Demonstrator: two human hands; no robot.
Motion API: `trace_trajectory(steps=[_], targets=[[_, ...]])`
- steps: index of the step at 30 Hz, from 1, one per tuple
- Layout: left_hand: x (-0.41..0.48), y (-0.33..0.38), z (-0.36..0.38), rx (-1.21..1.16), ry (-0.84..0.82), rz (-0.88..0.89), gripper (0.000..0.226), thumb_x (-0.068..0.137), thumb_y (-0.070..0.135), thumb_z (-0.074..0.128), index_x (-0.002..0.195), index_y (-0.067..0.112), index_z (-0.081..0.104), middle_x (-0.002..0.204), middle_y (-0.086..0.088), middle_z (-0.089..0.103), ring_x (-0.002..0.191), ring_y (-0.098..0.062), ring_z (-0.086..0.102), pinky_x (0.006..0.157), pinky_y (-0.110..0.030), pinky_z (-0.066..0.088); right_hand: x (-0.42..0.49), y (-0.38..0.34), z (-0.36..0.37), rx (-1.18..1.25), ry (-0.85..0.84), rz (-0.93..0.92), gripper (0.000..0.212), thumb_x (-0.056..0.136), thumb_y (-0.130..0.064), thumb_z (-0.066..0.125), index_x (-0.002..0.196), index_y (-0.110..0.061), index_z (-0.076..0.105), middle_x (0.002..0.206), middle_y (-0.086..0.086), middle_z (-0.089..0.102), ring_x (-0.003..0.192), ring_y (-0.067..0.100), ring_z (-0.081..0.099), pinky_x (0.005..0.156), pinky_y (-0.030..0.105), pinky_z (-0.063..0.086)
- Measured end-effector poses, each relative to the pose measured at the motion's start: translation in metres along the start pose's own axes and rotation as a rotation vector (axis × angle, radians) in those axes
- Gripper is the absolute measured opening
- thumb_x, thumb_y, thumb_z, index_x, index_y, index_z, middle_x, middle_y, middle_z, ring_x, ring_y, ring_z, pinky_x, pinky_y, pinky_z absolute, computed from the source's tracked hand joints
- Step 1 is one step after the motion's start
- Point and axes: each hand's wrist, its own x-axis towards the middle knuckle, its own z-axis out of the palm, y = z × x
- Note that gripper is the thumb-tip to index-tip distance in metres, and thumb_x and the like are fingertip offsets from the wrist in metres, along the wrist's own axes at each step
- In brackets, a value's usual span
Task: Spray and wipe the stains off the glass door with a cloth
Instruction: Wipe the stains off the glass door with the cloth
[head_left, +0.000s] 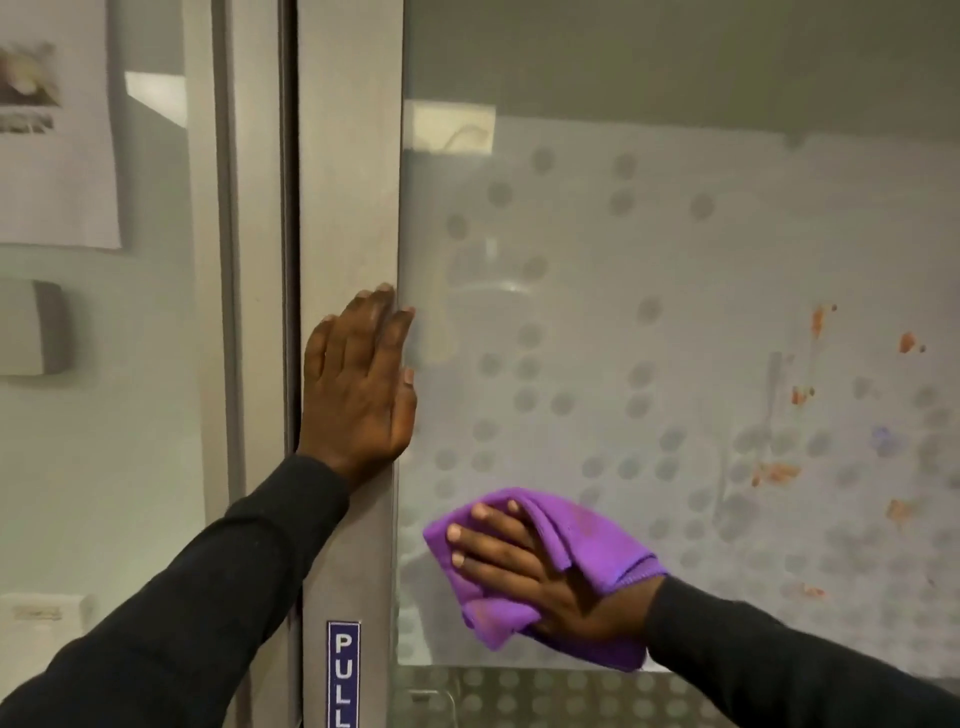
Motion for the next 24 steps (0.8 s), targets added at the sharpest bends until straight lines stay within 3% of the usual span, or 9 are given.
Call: trace_trajectory(steps=[2,4,6,9,13,18,21,24], targets=[[-0.001,-0.004,0.002,0.017,-0.019,0.01,0.067,0.086,0.025,0.053,0.149,0.01,0.036,0.158,-0.018,0.033,0.147,-0.03,0.024,0.118,-0.052,0.023,0.0,0.019,-0.014,-0.014,-0.022,-0.072,0.056,0.109,-0.03,0.039,0.158,-0.008,0.026,0.168,0.009,0.016,0.157,0.027,0.007,0.128,0.047,0.01],[-0.002,-0.005,0.003,0.01,-0.016,0.008,0.067,0.086,0.024,0.052,0.15,0.01,0.035,0.159,-0.016,0.031,0.148,-0.029,0.023,0.119,-0.05,0.02,0.016,0.057,-0.044,0.014,0.057,-0.024,0.054,0.105,-0.021,0.044,0.155,-0.005,0.032,0.166,0.012,0.018,0.157,0.024,0.007,0.128,0.042,0.005],[-0.002,-0.004,0.003,0.002,-0.008,0.004,0.066,0.087,0.024,0.051,0.15,0.01,0.035,0.159,-0.016,0.031,0.149,-0.028,0.022,0.12,-0.048,0.016,0.038,0.107,-0.083,-0.027,0.21,0.183,0.056,0.101,-0.022,0.048,0.153,-0.004,0.037,0.162,0.011,0.026,0.156,0.025,0.009,0.127,0.037,0.0],[0.0,-0.004,0.001,-0.017,0.011,0.011,0.062,0.088,0.024,0.048,0.148,0.009,0.038,0.156,-0.017,0.035,0.147,-0.029,0.025,0.12,-0.045,0.015,0.07,0.164,-0.142,-0.205,0.348,0.487,0.067,0.096,-0.036,0.044,0.157,-0.01,0.032,0.165,0.014,0.025,0.154,0.036,0.015,0.127,0.047,0.003],[0.0,-0.005,-0.002,-0.084,0.034,0.008,0.057,0.091,0.023,0.048,0.145,0.007,0.042,0.154,-0.018,0.04,0.145,-0.029,0.031,0.117,-0.049,0.024,0.114,0.146,-0.14,-0.249,0.389,0.621,0.076,0.097,-0.045,0.04,0.161,-0.009,0.017,0.168,0.017,0.011,0.156,0.039,0.005,0.126,0.056,0.0],[-0.003,-0.007,-0.001,-0.183,0.048,-0.006,0.059,0.092,0.027,0.043,0.147,0.005,0.041,0.154,-0.016,0.041,0.145,-0.029,0.033,0.117,-0.051,0.026,0.104,0.042,-0.045,-0.016,0.43,0.46,0.066,0.098,-0.034,0.046,0.154,0.0,0.033,0.163,0.024,0.023,0.153,0.044,0.013,0.126,0.055,0.0],[-0.003,-0.008,-0.001,-0.183,0.035,-0.004,0.06,0.092,0.029,0.042,0.147,0.005,0.042,0.154,-0.017,0.041,0.145,-0.03,0.033,0.116,-0.053,0.026,0.069,-0.033,0.019,0.162,0.219,0.302,0.066,0.099,-0.028,0.054,0.156,-0.003,0.031,0.166,0.017,0.017,0.156,0.035,0.005,0.126,0.05,-0.002],[-0.003,-0.007,-0.002,-0.164,0.026,0.005,0.059,0.092,0.03,0.043,0.146,0.006,0.042,0.154,-0.018,0.04,0.145,-0.03,0.031,0.117,-0.054,0.025,0.023,-0.072,0.056,0.095,-0.024,0.033,0.057,0.108,-0.026,0.039,0.16,-0.009,0.022,0.169,0.008,0.011,0.157,0.026,0.002,0.128,0.044,0.003]])
